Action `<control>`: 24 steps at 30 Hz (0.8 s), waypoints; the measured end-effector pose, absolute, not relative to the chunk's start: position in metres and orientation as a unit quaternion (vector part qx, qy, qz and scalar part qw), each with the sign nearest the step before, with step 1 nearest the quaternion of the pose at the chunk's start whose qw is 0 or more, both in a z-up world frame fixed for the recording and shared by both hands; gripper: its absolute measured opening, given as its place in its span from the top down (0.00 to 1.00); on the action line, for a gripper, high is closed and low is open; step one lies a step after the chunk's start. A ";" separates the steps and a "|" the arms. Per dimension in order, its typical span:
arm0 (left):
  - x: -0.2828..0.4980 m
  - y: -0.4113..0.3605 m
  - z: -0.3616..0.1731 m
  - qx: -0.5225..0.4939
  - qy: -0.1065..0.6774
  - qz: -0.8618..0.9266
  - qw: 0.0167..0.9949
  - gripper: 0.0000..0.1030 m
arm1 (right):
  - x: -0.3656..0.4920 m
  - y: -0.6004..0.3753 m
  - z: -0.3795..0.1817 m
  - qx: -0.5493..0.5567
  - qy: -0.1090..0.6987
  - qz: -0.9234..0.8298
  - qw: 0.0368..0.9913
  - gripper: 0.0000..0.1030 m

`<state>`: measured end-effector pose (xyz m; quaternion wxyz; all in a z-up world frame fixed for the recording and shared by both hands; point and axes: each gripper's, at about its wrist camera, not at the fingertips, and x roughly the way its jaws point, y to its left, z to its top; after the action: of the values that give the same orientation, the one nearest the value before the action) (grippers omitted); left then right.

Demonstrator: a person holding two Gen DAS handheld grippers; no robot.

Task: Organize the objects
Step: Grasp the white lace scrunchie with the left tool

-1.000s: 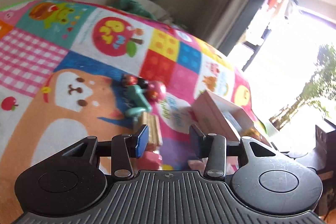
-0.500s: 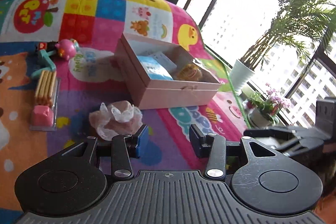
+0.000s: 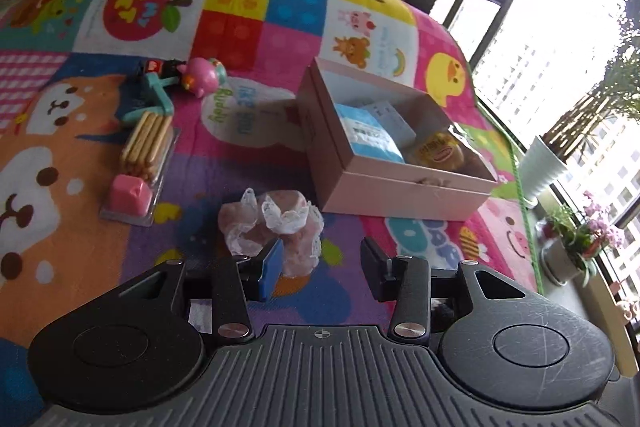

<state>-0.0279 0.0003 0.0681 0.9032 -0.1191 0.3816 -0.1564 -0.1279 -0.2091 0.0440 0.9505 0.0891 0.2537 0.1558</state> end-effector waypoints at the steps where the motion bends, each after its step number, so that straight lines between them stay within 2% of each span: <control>1: -0.027 -0.004 0.068 -0.112 0.384 -0.151 0.904 0.55 | -0.126 -0.203 0.045 0.091 0.242 0.162 0.952 0.15; 8: -0.009 -0.036 0.061 -0.066 0.399 -0.103 0.909 0.55 | -0.120 -0.203 0.046 0.128 0.232 0.206 0.942 0.16; 13: 0.015 -0.061 0.041 -0.042 0.444 -0.077 0.892 0.55 | -0.126 -0.210 0.043 0.150 0.217 0.210 0.942 0.16; 20: 0.020 -0.069 0.041 -0.023 0.444 -0.055 0.894 0.55 | -0.130 -0.214 0.040 0.160 0.211 0.210 0.941 0.15; 24: 0.018 -0.070 0.043 -0.010 0.448 -0.066 0.892 0.61 | -0.133 -0.211 0.040 0.152 0.203 0.210 0.944 0.12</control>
<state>0.0176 -0.0698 0.0429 0.8917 -0.0098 0.4476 -0.0662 -0.1330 -0.2114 0.0404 0.9443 0.1525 0.2029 0.2096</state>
